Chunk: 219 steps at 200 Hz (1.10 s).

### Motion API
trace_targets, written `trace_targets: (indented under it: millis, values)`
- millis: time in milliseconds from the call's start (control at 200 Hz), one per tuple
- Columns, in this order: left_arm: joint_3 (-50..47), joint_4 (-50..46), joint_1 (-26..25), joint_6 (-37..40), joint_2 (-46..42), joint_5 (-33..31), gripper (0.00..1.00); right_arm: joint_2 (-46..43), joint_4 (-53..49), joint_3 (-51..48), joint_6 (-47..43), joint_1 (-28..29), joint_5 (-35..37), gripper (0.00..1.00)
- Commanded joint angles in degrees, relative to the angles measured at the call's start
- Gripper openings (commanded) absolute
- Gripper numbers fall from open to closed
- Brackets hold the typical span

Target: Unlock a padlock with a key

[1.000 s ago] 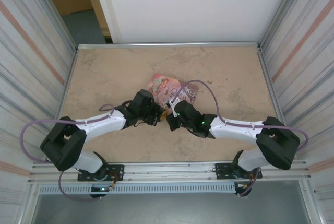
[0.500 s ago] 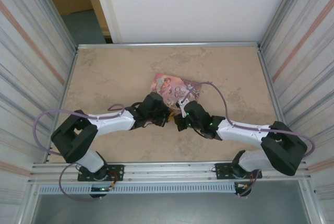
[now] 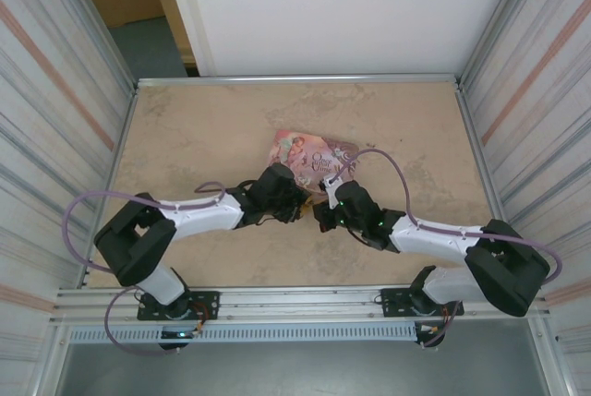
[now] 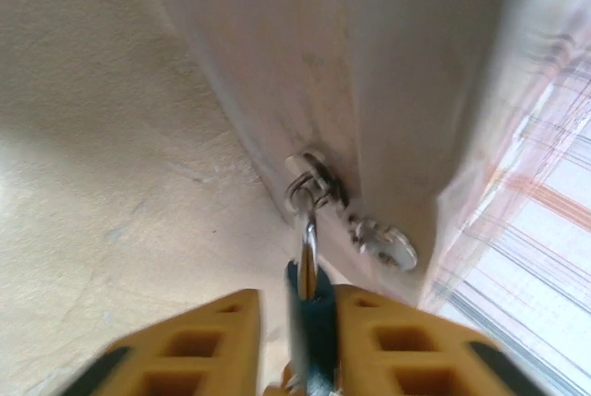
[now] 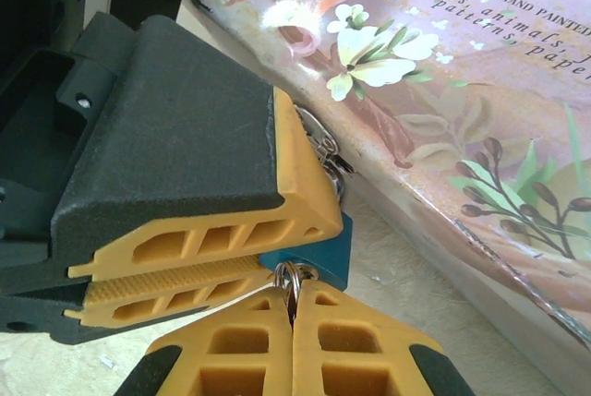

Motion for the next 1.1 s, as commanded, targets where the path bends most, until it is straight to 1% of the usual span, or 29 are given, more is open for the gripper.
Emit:
trace_targets:
  millis: [0, 135, 245, 336, 526, 616, 696, 862, 1092]
  values:
    - [0.68, -8.65, -0.8, 3.43, -3.55, -1.85, 0.38, 0.09, -1.76, -1.22, 1.08, -1.93, 2.77, 0.0]
    - [-0.29, -11.09, 0.09, 6.24, -6.96, -4.53, 0.49, -0.04, -1.94, -1.5, 1.85, -2.82, 1.41, 0.0]
    - [-0.77, -14.68, 0.7, 8.33, -10.06, -6.88, 0.56, -0.61, -1.43, -2.06, 3.61, -3.97, -0.67, 0.0]
    - [-0.03, -18.57, 0.8, 11.46, -12.88, -10.64, 0.6, -1.46, -1.23, -2.56, 6.1, -5.08, -2.85, 0.0]
    - [4.82, -27.67, 0.4, 21.09, -17.02, -21.1, 0.62, -4.2, -3.12, -3.38, 13.99, -7.47, -6.1, 0.0]
    - [7.51, -30.55, -0.87, 25.15, -17.62, -26.86, 0.62, -5.72, -2.9, -4.72, 18.9, -8.39, -7.52, 0.0]
    - [9.45, -31.61, -1.93, 28.05, -17.44, -30.57, 0.62, -6.36, -2.81, -5.88, 23.08, -9.37, -8.8, 0.0]
    - [12.11, -32.97, -2.71, 31.47, -17.0, -34.19, 0.62, -6.1, -3.31, -8.0, 29.01, -10.45, -9.73, 0.0]
    - [12.17, -35.38, -2.71, 31.83, -18.37, -37.62, 0.62, -4.95, -5.01, -7.76, 30.51, -11.62, -9.84, 0.0]
